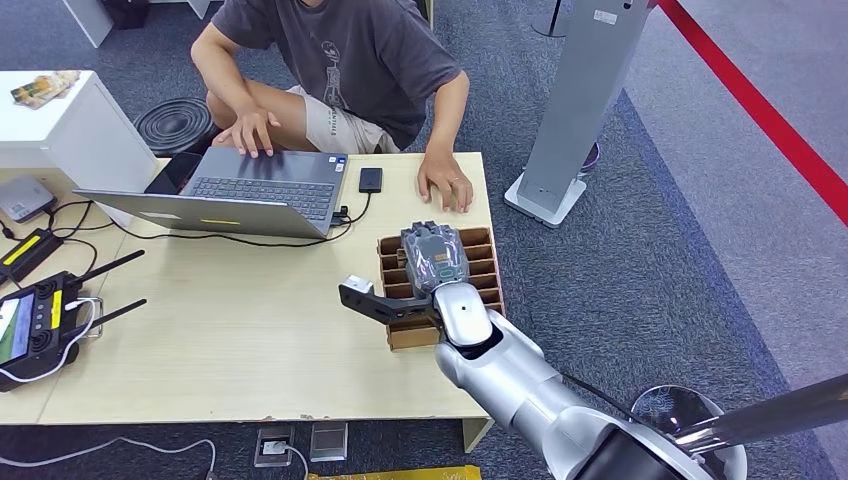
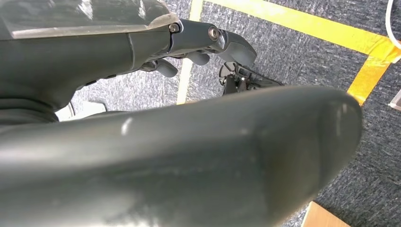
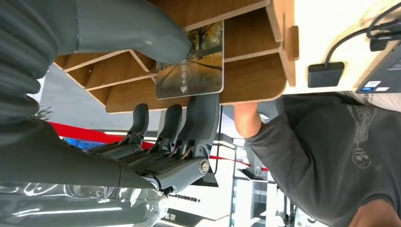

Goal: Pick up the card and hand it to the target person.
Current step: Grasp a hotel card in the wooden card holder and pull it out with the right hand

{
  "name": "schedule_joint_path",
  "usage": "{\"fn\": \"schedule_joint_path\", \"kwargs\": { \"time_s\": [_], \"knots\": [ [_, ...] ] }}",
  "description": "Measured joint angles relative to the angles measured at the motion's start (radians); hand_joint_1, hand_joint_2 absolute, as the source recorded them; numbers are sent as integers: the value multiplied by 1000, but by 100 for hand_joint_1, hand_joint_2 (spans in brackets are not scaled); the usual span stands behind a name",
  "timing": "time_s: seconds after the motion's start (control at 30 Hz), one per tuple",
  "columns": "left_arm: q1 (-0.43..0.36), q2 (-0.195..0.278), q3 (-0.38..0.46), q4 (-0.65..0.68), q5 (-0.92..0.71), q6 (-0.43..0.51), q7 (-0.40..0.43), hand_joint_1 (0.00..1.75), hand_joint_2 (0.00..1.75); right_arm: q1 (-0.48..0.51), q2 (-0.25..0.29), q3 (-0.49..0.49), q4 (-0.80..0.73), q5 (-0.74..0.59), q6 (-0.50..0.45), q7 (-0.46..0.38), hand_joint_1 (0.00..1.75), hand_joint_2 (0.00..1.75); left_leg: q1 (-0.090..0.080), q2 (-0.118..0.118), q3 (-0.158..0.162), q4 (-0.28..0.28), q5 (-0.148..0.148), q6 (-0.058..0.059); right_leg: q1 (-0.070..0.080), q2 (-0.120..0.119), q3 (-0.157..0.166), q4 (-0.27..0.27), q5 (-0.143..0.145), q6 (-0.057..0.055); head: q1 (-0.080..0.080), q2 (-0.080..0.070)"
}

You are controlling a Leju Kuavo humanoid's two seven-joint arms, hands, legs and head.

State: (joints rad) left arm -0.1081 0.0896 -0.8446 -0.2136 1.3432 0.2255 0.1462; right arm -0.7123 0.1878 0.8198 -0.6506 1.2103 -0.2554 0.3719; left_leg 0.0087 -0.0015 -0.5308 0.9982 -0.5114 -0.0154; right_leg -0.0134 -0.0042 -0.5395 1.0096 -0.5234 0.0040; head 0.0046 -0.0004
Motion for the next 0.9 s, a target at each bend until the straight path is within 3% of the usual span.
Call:
{"fn": "schedule_joint_path", "kwargs": {
  "time_s": [0.37,0.67,0.9],
  "knots": [
    [0,0,0,0,3,5,2,0,0,-2,-3,0,28,-2,-1,-3,103,175,0,0,0,0,0,0,0,0,0,0,0,0,0,0],
    [0,0,0,0,3,5,2,0,0,-9,-4,-1,40,-3,-11,-5,152,175,0,0,0,0,0,0,0,0,0,0,0,0,0,0],
    [0,0,0,0,2,5,2,0,0,-7,-7,-1,41,-8,-44,-21,174,175,0,0,0,0,0,0,0,0,0,0,0,0,0,0]
  ]
}}
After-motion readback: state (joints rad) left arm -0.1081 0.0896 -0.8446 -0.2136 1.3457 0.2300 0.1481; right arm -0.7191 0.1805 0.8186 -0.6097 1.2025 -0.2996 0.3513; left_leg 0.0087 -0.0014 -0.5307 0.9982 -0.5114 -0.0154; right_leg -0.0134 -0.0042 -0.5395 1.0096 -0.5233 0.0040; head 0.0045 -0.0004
